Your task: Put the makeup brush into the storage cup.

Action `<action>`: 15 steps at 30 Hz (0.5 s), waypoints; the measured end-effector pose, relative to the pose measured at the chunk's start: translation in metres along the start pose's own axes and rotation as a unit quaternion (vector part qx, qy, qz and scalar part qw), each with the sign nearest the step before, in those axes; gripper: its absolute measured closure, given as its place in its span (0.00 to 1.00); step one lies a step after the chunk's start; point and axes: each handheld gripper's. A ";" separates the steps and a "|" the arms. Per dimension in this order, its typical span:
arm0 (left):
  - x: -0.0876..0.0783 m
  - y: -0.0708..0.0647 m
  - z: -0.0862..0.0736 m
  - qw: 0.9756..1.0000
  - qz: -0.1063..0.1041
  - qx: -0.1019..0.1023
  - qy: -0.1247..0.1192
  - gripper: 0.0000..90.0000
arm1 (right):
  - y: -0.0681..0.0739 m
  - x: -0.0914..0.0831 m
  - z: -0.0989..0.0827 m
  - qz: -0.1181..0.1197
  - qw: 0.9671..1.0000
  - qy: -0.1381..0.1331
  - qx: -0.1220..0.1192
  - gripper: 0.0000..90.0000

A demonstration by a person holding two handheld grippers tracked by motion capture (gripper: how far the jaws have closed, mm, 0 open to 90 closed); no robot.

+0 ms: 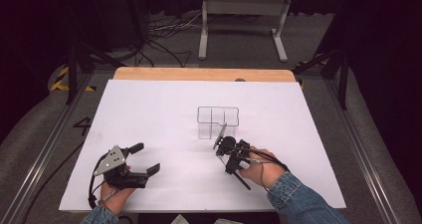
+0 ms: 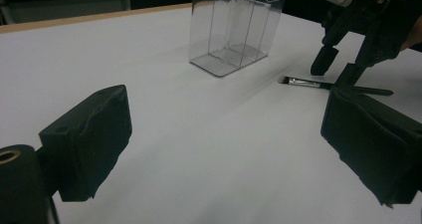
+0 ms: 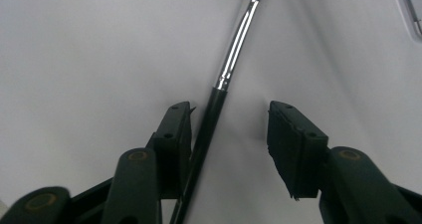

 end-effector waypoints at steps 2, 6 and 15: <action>0.000 0.000 0.000 1.000 0.000 0.000 0.000 0.07 | 0.000 0.001 0.000 -0.001 1.000 0.002 0.000 0.63; 0.000 0.000 0.000 1.000 0.001 0.002 0.002 0.07 | 0.000 0.001 0.001 0.008 1.000 0.005 0.000 0.70; 0.000 0.000 0.000 1.000 0.000 0.003 0.006 0.07 | 0.002 0.001 0.001 0.019 1.000 0.009 -0.002 0.83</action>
Point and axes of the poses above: each handheld gripper's, and its own axes: x roughly forward along the jaws, z roughly out of its top, y roughly to its left, and after that the axes turned 3 degrees about x, right-handed
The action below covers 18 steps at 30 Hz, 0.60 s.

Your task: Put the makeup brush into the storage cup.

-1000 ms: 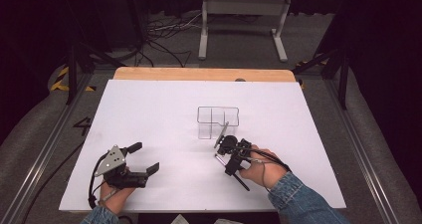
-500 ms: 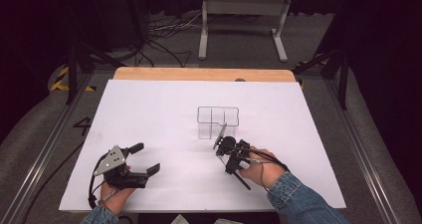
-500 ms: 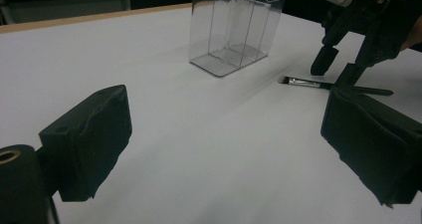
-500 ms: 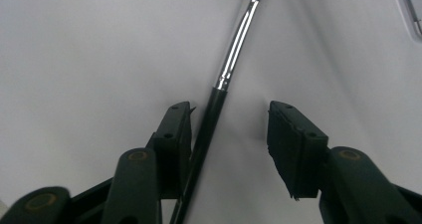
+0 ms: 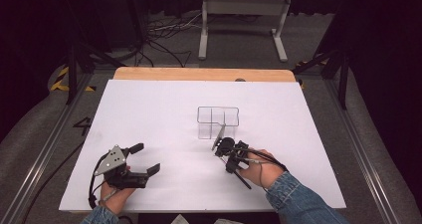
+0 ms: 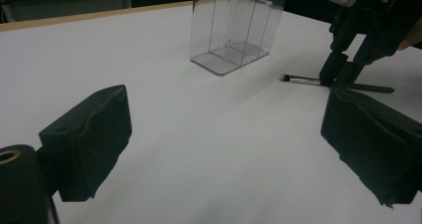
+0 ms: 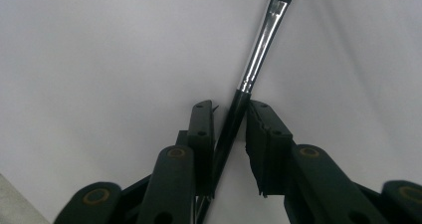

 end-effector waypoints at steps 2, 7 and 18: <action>0.000 0.000 0.000 1.000 0.000 0.000 0.000 0.07 | 0.000 0.000 0.000 0.001 1.000 0.001 0.001 0.85; 0.001 -0.001 0.000 1.000 -0.005 -0.002 -0.003 0.07 | 0.000 0.000 0.000 0.003 1.000 0.007 0.000 0.92; 0.002 -0.002 0.000 1.000 -0.012 0.002 0.003 0.07 | 0.001 0.000 0.003 0.001 1.000 0.019 -0.002 0.94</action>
Point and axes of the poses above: each handheld gripper's, and its own axes: x roughly forward along the jaws, z roughly out of its top, y roughly to its left, and after that the axes turned 3 degrees about x, right-handed
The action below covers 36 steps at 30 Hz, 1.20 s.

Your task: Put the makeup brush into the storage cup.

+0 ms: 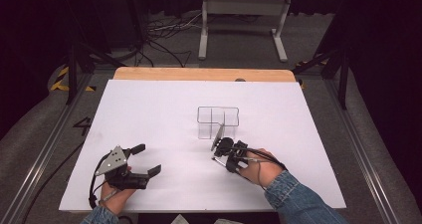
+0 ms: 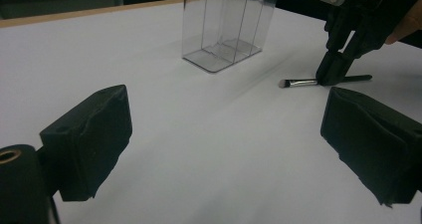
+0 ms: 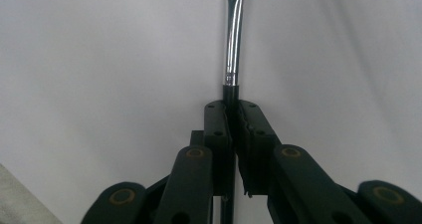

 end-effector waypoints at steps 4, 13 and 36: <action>0.000 0.000 0.000 1.000 0.001 0.001 0.000 0.07 | -0.001 0.000 0.000 0.004 1.000 0.002 0.000 0.94; 0.000 0.000 0.000 1.000 0.003 0.001 0.001 0.07 | -0.004 -0.006 -0.004 0.015 1.000 -0.018 0.000 0.94; 0.001 0.000 0.000 1.000 0.005 -0.007 0.003 0.06 | -0.006 -0.063 -0.028 0.008 0.987 -0.160 0.003 0.94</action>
Point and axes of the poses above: each handheld gripper's, and its own axes: x roughly forward along the jaws, z roughly out of its top, y roughly to its left, and after that the axes turned 3 degrees about x, right-handed
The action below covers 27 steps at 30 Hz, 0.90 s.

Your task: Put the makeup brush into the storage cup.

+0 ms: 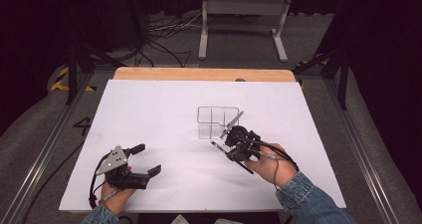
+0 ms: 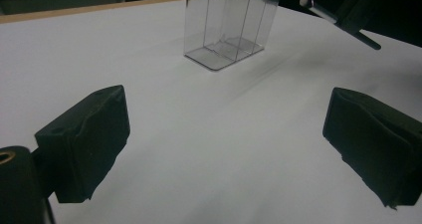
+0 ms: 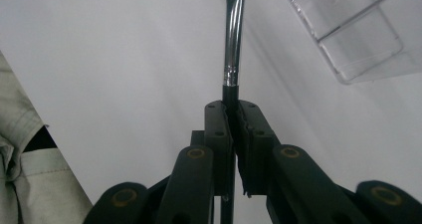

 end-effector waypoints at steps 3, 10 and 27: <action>0.000 0.000 0.000 1.000 -0.001 0.000 0.001 0.06 | -0.001 -0.008 -0.003 -0.002 0.999 -0.033 -0.003 0.94; 0.000 0.000 0.000 1.000 0.000 -0.001 0.003 0.06 | -0.002 -0.021 -0.011 -0.022 0.995 -0.102 -0.004 0.94; 0.000 0.000 0.000 1.000 -0.003 -0.001 0.003 0.06 | -0.008 -0.044 -0.035 -0.009 0.964 -0.266 0.004 0.94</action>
Point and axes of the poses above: each handheld gripper's, and its own axes: x roughly forward along the jaws, z roughly out of its top, y roughly to its left, and after that the axes turned 3 degrees about x, right-handed
